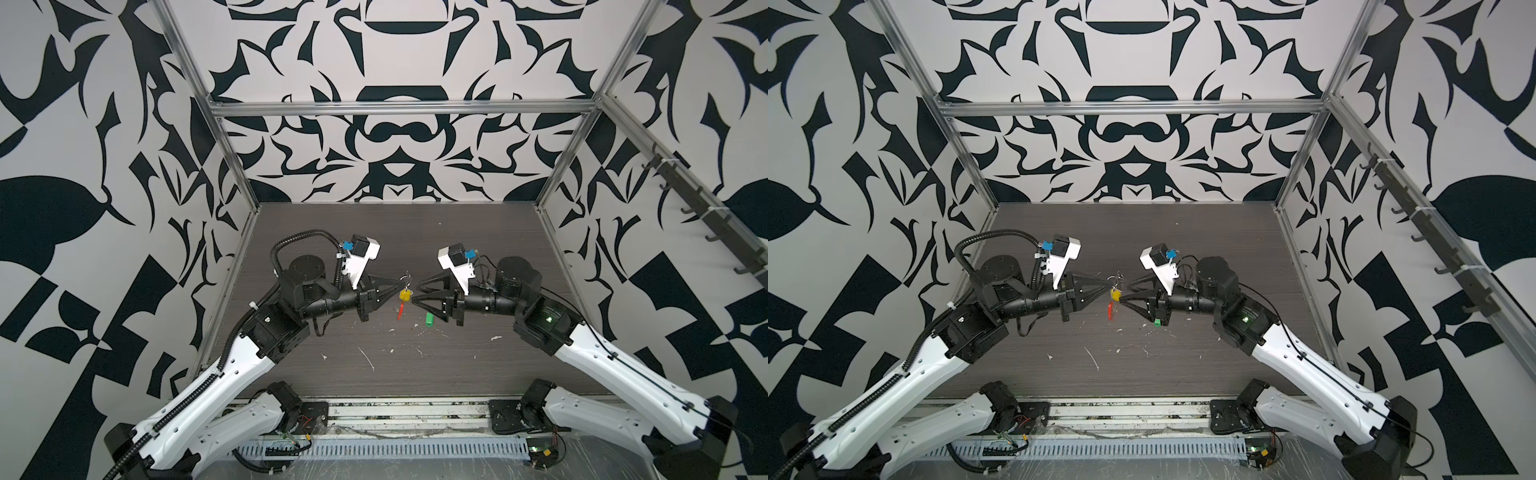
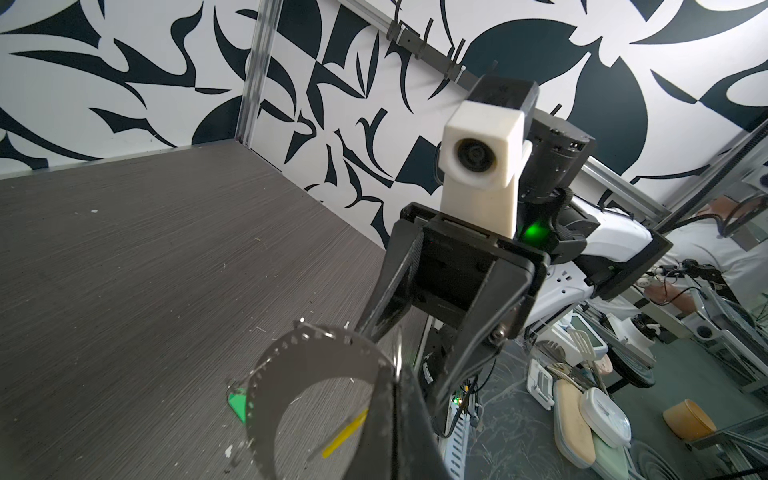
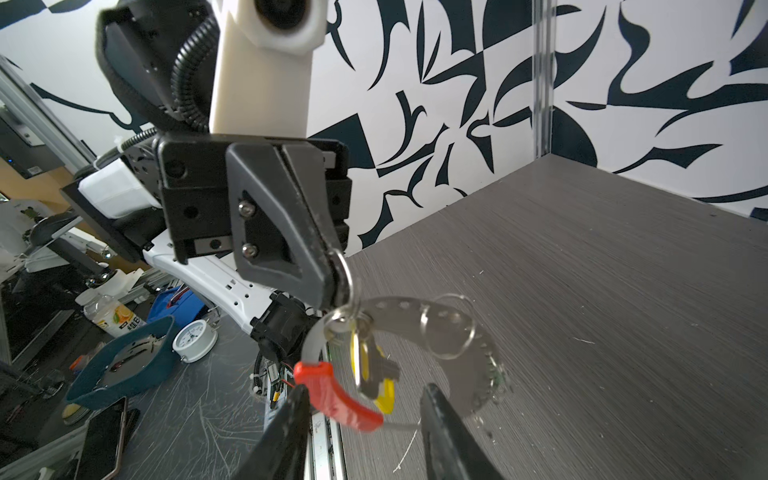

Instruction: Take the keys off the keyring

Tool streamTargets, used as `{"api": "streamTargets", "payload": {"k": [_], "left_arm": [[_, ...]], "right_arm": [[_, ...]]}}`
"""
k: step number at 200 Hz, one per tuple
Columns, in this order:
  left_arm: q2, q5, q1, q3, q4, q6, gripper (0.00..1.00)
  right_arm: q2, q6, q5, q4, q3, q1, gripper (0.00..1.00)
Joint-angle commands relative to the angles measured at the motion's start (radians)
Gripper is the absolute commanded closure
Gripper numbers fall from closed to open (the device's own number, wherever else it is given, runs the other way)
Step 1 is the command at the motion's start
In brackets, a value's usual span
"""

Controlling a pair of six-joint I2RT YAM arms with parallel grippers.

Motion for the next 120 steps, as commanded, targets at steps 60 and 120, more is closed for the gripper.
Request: {"api": "streamTargets", "payload": {"k": [60, 120], "left_arm": [[-0.020, 0.037, -0.003, -0.030, 0.098, -0.017, 1.00], [-0.023, 0.034, -0.004, -0.039, 0.097, -0.016, 1.00]], "right_arm": [[0.038, -0.059, 0.061, 0.051, 0.045, 0.055, 0.55], [0.031, -0.072, 0.071, 0.038, 0.052, 0.063, 0.84]]}}
